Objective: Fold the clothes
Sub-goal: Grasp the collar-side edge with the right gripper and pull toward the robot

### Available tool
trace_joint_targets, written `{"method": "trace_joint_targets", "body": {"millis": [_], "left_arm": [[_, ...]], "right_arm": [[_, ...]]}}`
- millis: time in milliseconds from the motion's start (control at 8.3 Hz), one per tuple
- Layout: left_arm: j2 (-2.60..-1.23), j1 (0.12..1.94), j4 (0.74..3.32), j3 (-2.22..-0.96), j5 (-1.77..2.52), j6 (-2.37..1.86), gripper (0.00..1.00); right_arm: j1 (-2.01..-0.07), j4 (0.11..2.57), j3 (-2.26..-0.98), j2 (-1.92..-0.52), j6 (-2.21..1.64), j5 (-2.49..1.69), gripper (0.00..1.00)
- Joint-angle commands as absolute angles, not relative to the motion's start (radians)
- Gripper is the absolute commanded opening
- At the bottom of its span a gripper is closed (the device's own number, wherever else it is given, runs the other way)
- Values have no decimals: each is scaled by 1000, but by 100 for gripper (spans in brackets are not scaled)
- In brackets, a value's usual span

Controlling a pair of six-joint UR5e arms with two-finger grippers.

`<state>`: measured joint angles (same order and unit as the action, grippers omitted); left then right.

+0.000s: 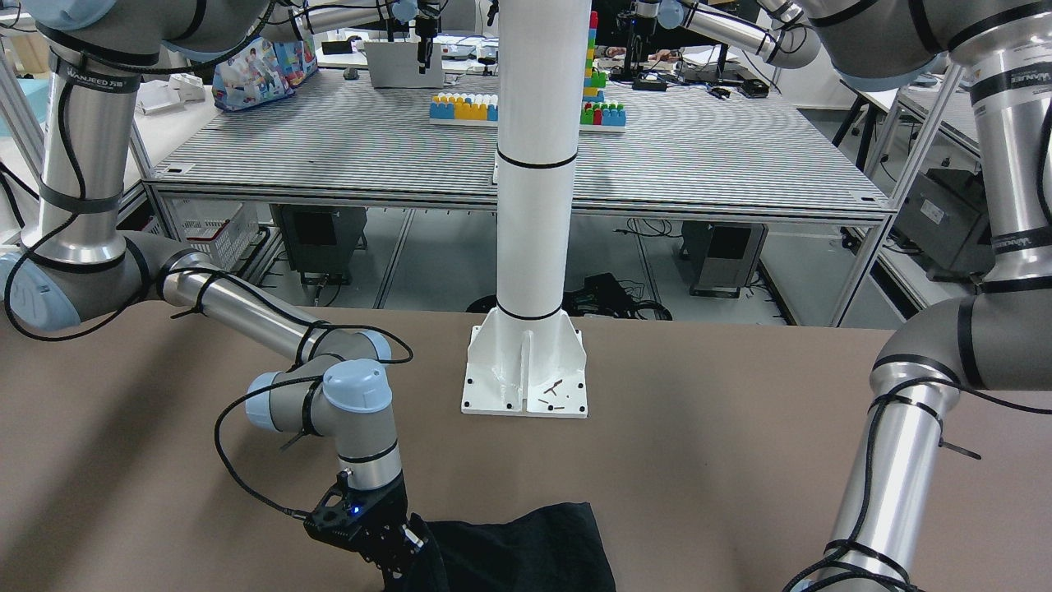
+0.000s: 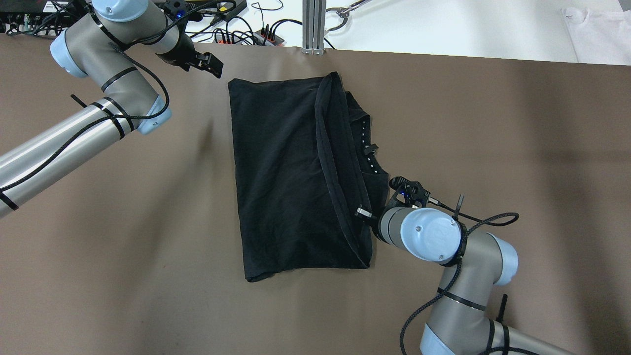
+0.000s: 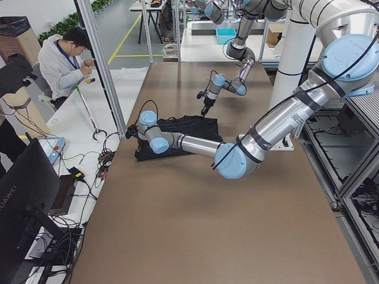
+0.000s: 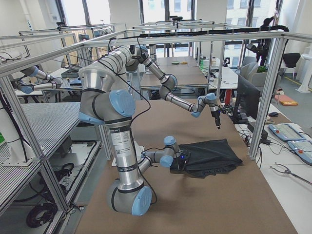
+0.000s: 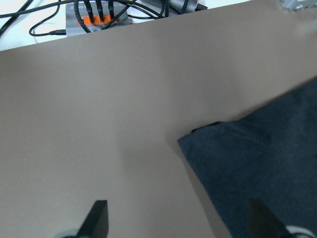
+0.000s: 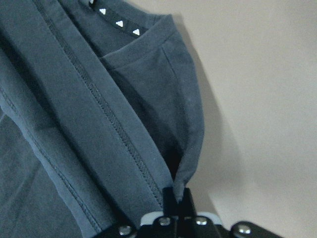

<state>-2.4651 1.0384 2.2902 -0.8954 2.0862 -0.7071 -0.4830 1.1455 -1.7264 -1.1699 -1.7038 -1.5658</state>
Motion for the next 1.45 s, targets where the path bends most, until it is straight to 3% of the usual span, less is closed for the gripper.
{"method": "trace_joint_targets", "body": {"millis": [0, 723, 843, 964, 1325], "left_arm": [[-2465, 1037, 2292, -896, 2086, -709, 100], [-2461, 1037, 2293, -910, 2088, -712, 100], [-2459, 1037, 2293, -910, 2086, -712, 100], [-2459, 1037, 2293, -910, 2088, -712, 100], [-2451, 1037, 2296, -911, 2086, -712, 100]], "right_arm": [[-405, 1146, -1841, -1272, -1710, -1513, 0], [-351, 1149, -1870, -1270, -1764, -1451, 1], [-353, 1149, -1885, -1270, -1760, -1437, 53], [-356, 1160, -1903, -1272, -1746, -1436, 93], [-364, 1247, -2002, -1259, -1660, -1448, 94]]}}
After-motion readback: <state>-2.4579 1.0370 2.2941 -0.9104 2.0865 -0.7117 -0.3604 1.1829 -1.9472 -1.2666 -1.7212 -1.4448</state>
